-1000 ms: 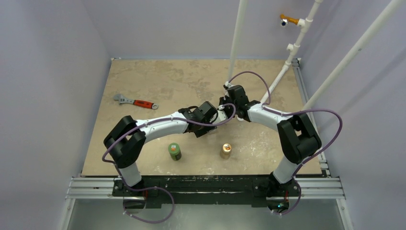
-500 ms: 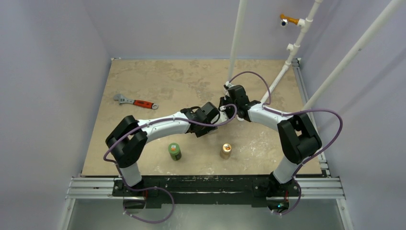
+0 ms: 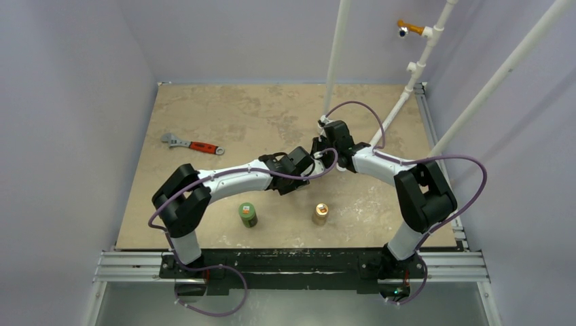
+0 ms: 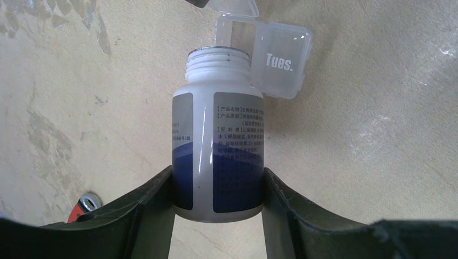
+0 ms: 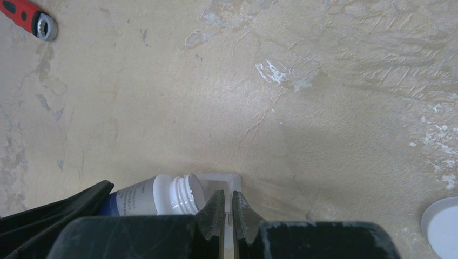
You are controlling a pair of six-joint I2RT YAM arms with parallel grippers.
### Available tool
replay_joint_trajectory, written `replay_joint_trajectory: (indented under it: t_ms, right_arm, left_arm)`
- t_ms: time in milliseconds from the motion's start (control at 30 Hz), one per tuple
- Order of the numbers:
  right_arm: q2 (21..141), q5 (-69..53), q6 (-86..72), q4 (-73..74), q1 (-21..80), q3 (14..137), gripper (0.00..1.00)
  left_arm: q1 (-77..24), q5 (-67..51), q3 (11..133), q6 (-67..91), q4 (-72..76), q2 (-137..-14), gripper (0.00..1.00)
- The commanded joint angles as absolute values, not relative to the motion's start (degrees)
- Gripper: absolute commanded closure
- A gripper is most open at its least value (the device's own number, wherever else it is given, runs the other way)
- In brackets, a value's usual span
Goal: Sort the pills into containers
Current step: Pour the pill into the pill container.
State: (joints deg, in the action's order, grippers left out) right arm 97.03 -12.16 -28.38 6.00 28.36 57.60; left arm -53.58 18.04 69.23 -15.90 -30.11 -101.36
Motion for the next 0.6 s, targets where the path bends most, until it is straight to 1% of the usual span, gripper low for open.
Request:
replay_joint_trajectory:
  t_ms: [0, 233, 567]
  right_arm:
    - [94.5, -12.2, -28.2, 5.4, 28.3, 57.3, 1.0]
    - [94.5, -12.2, -28.3, 5.4, 28.3, 57.3, 1.0]
    - [94.5, -12.1, -28.0, 5.4, 28.3, 57.2, 1.0]
  left_arm:
    - [-54.8, 18.5, 70.9, -18.0, -30.6, -101.6, 1.0]
    - [-54.7, 15.7, 70.8, -16.0, -30.8, -101.4, 1.0]
    - [-51.8, 8.0, 73.5, -11.7, -35.5, -102.0, 1.0]
